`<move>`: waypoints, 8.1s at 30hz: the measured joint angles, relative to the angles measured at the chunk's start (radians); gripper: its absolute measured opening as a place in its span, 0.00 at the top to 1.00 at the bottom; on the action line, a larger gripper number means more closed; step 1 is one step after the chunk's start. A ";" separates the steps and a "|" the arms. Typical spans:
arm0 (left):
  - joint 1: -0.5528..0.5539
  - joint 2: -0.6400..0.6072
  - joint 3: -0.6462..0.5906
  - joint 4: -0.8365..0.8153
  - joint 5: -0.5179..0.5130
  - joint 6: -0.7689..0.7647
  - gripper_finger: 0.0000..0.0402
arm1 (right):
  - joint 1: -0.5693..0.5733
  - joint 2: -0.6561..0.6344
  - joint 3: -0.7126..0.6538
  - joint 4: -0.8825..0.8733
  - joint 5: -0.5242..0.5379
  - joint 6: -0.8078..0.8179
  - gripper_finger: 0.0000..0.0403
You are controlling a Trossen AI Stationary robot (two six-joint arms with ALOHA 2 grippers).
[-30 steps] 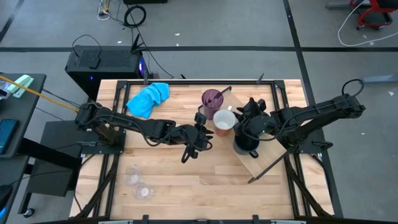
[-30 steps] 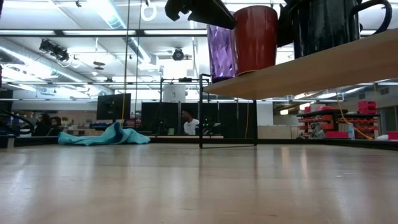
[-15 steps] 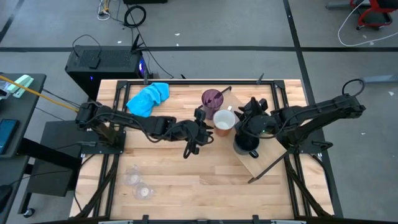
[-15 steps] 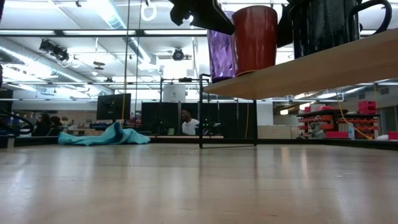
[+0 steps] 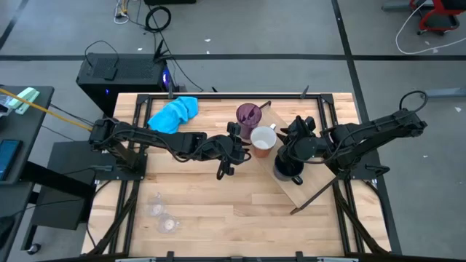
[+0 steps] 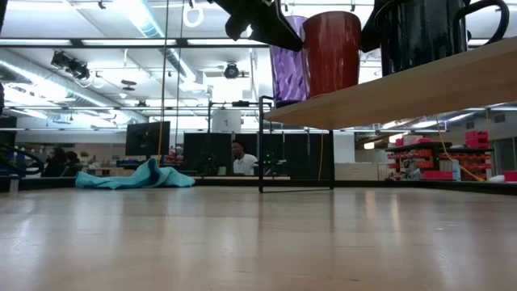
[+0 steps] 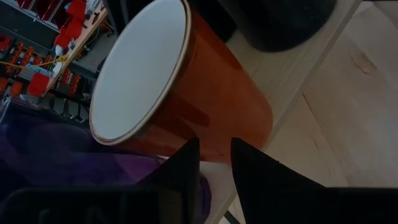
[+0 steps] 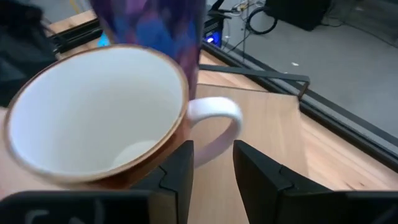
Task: Stack small to large cups/mugs on shelf
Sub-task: Put the orange mug on the shelf, then adjust the black mugs on the shelf
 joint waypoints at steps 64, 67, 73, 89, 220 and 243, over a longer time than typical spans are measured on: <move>0.000 0.015 0.000 0.020 0.016 0.043 0.81 | -0.678 0.044 0.096 0.007 -0.980 -0.623 0.84; 0.000 0.015 0.000 0.027 0.018 0.043 0.81 | -0.663 0.041 0.096 -0.012 -0.974 -0.613 0.84; 0.009 0.015 0.000 0.030 0.019 0.042 0.82 | -0.647 0.016 0.096 -0.051 -0.957 -0.593 0.84; -0.004 0.015 0.000 0.002 0.031 0.045 0.83 | -0.628 -0.028 0.223 -0.177 -0.886 -0.535 0.88; -0.138 -0.483 -0.430 -0.096 0.292 -0.340 0.95 | -0.125 0.300 0.437 -0.624 -0.542 -0.005 0.47; -0.138 -0.483 -0.429 -0.052 0.292 -0.341 0.96 | -0.125 0.268 0.494 -0.632 -0.561 -0.003 0.52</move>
